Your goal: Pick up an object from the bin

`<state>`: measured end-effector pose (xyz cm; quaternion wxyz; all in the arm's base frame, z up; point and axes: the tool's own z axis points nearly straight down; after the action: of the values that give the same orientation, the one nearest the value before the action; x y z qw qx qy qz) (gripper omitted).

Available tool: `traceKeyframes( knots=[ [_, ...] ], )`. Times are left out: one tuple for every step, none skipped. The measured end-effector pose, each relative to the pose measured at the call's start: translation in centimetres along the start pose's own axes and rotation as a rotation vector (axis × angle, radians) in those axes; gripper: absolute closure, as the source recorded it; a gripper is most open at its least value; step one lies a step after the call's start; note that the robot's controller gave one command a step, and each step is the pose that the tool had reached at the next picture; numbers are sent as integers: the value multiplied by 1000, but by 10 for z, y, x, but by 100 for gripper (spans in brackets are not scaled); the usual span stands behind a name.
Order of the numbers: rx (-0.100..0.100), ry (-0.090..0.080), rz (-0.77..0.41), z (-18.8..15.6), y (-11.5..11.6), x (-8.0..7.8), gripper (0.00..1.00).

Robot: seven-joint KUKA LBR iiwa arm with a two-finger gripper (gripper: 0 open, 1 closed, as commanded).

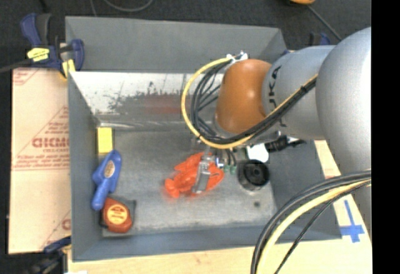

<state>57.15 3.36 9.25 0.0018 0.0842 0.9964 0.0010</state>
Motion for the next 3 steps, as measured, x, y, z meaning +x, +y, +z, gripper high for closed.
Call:
traceKeyframes(
  knots=[
    [1, 2, -69, 17, -21, 24, 100],
    [1, 2, -69, 17, -21, 24, 100],
    [1, 7, -73, -35, -20, 27, 100]
  ],
)
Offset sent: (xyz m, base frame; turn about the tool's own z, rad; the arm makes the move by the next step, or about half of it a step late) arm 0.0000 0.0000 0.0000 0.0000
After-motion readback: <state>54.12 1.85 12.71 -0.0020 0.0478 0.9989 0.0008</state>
